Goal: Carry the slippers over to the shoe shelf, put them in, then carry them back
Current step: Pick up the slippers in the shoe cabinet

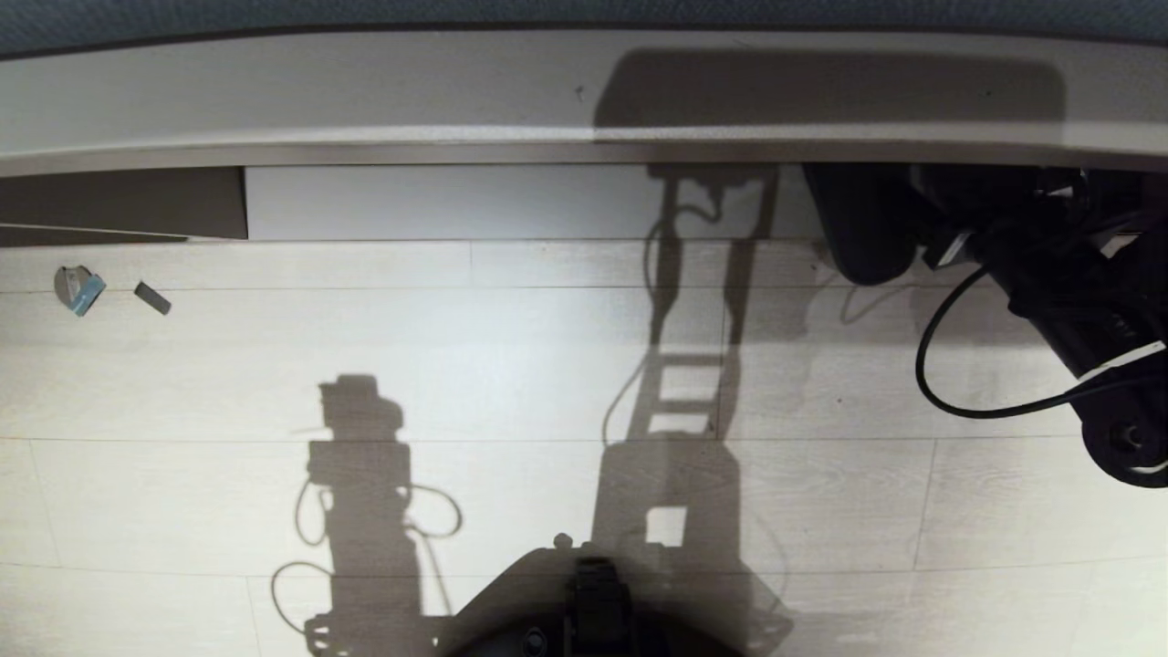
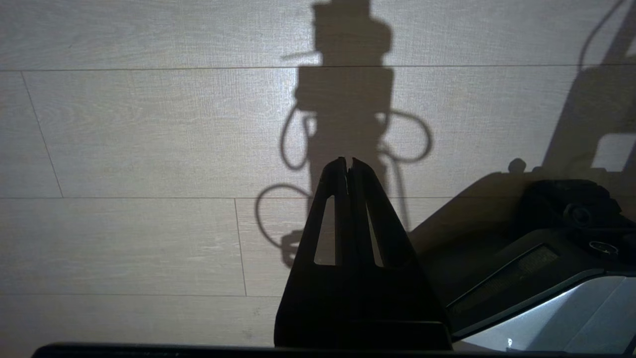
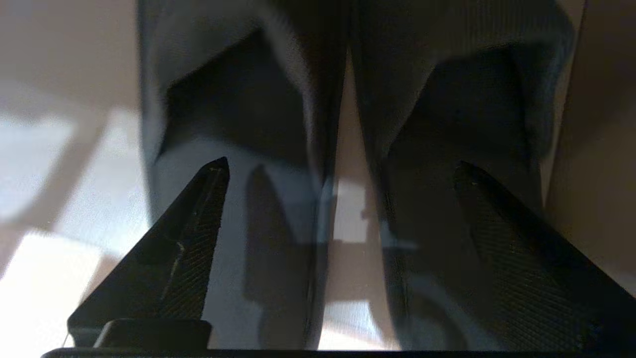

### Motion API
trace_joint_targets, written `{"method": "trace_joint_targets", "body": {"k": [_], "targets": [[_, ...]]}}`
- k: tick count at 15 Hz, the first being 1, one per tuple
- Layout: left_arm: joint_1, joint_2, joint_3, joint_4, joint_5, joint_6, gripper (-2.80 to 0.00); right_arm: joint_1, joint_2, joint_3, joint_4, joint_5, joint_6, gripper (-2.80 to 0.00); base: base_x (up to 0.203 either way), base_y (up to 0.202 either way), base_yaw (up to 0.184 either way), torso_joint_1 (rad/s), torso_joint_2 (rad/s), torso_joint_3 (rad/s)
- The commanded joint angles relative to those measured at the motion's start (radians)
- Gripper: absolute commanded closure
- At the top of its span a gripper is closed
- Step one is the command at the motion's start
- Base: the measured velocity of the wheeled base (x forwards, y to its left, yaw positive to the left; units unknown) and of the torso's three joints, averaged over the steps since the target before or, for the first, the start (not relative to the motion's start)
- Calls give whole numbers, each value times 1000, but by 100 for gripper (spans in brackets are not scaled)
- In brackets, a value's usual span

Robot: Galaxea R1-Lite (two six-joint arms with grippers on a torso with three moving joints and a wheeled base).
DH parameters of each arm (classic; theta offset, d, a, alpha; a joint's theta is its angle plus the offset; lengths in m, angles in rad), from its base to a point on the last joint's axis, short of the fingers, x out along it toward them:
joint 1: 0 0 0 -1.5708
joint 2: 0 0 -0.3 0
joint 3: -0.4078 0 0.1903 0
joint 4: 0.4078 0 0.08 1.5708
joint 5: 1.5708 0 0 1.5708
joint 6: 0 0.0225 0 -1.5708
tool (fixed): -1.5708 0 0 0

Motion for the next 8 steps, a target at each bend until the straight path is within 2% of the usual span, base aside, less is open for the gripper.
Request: {"method": "trace_joint_targets", "body": {"k": [1,8], "targets": [[0,0,0,0,0,-1,0,0,41,-50,-9,1,6,-280,0,0,0,0,0,0],[0,0,0,0,0,-1,0,1,185,-248,-112,6,96,-280,0,0,0,0,0,0]]}}
